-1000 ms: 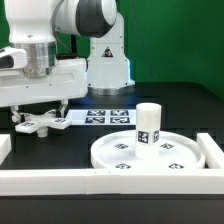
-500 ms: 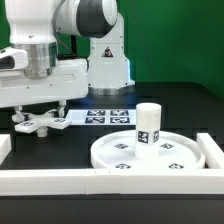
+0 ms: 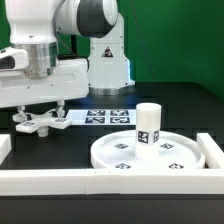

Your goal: Assemble round table

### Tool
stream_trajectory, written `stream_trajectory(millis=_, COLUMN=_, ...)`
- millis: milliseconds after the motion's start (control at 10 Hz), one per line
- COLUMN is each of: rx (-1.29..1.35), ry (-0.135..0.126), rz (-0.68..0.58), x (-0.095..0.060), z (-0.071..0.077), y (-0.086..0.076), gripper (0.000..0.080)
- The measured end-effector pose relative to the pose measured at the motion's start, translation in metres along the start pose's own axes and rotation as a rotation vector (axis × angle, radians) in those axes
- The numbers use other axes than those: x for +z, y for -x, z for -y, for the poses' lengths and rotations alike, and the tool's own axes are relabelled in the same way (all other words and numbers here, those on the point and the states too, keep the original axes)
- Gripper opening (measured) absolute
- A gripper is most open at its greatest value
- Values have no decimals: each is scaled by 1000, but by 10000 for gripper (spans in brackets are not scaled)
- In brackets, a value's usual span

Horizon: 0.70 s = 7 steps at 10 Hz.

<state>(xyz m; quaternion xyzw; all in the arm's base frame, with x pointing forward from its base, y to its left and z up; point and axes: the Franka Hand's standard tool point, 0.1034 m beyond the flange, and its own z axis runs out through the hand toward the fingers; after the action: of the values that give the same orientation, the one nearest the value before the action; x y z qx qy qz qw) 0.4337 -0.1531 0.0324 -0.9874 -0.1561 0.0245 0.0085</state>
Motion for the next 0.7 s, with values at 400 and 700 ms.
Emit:
stream_trajectory(millis=400, rx=117, ry=-46, rz=-19, x=-37, z=69, y=-32, gripper=445)
stream_trajectory(millis=700, rx=221, ry=-88, rz=-13, x=-80, z=116, y=-81, gripper=445)
